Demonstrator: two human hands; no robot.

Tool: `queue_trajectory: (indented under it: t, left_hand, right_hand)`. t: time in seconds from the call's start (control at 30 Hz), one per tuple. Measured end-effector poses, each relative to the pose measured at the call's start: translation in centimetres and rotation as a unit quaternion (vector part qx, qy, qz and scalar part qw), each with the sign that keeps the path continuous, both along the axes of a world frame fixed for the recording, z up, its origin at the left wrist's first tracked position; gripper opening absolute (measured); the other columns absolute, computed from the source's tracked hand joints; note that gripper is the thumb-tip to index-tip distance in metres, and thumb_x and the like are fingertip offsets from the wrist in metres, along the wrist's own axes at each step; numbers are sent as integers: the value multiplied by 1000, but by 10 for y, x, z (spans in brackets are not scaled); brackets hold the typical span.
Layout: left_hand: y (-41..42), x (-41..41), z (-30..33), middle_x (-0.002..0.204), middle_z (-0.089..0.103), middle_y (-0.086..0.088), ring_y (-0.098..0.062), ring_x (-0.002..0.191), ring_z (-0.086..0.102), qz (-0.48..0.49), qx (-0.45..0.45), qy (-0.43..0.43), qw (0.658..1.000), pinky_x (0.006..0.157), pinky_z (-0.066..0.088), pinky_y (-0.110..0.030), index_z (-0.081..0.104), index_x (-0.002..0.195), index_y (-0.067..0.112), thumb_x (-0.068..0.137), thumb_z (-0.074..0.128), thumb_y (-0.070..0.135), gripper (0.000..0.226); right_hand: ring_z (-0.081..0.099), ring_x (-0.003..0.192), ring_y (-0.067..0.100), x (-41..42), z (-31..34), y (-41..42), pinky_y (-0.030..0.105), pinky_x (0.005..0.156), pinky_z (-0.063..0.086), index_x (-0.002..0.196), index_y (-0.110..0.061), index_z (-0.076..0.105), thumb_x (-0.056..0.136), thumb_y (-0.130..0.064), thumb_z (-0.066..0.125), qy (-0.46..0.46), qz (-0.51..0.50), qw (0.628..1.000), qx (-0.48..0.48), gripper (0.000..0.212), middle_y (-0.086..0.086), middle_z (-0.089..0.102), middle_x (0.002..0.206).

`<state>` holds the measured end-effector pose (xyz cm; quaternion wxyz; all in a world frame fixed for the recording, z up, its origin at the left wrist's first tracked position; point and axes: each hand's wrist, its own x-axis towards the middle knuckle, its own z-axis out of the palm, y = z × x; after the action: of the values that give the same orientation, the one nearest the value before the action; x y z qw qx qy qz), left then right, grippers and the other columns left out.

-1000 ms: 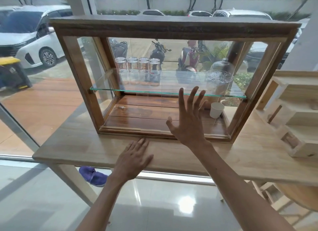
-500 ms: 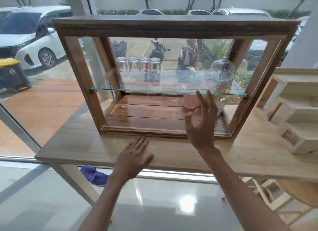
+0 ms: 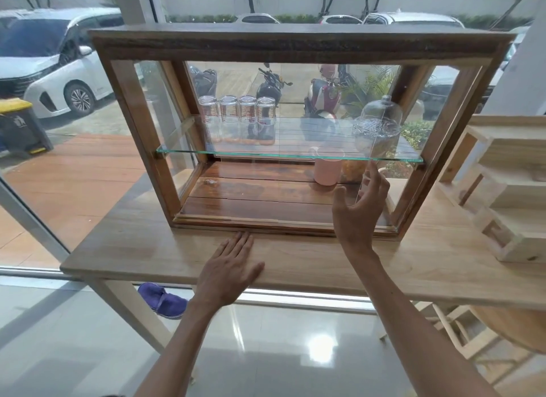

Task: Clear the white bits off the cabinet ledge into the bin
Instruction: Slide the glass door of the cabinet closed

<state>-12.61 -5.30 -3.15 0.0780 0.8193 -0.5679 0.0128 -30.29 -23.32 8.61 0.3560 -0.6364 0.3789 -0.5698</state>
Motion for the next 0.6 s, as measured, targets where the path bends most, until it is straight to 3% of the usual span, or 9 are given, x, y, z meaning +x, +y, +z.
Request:
queue_trajectory:
  t: [0.1,0.27,0.37,0.43,0.6]
  left_hand:
    - [-1,2,-3,167,1,3,-7,152,-6,2,-7,1,1000,124,1,-32,3,158,19,90,-3,73,86]
    - [-1,1,-3,166,1,3,-7,152,-6,-1,-10,-2,1000,124,1,-32,2,158,19,92,1,71,84]
    - [-1,1,-2,166,2,2,-8,152,-5,-2,-11,-3,1000,123,-1,-31,3,158,18,94,4,70,82]
    - [0,1,-3,166,2,2,-8,152,-5,-1,-16,0,1000,123,-2,-30,4,158,19,96,8,69,80]
    - [-1,1,-5,166,2,2,-8,152,-4,2,-17,-2,1000,123,0,-32,5,158,19,97,10,68,79]
  right_hand:
    - [44,135,19,6,2,6,51,112,44,148,-22,41,77,-29,58,-14,13,1000,-3,73,4,42,142]
    - [54,121,27,20,3,19,49,105,47,147,-15,44,80,-21,62,13,40,998,-44,70,15,49,134]
    - [53,107,16,28,5,29,43,100,50,146,-12,45,79,-19,61,23,62,996,-55,70,6,48,125]
    - [54,107,20,34,6,35,48,100,50,147,-11,45,78,-21,60,32,75,995,-64,71,2,46,121]
    - [54,115,25,47,6,45,48,105,48,148,-11,43,78,-26,58,32,104,993,-52,73,13,51,126]
